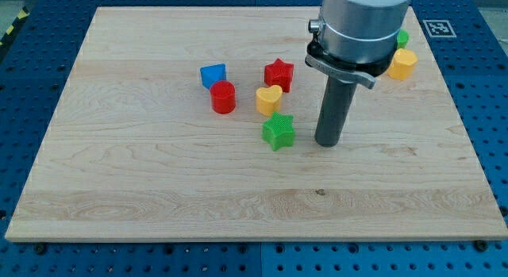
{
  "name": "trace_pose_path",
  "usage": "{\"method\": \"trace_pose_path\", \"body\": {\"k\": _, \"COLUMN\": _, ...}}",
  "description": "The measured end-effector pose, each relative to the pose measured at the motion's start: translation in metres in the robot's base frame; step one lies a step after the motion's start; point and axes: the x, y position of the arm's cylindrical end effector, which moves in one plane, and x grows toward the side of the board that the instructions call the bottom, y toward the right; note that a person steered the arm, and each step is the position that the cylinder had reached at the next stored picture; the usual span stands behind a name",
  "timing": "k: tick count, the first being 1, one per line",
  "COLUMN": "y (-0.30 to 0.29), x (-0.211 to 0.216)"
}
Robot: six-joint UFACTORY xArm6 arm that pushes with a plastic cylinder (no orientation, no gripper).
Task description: Slide the green star up a bit
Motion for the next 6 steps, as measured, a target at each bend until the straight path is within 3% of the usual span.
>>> {"method": "trace_pose_path", "body": {"k": 2, "y": -0.039, "x": 0.034}}
{"method": "trace_pose_path", "body": {"k": 5, "y": -0.08, "x": 0.03}}
{"method": "trace_pose_path", "body": {"k": 6, "y": -0.064, "x": 0.03}}
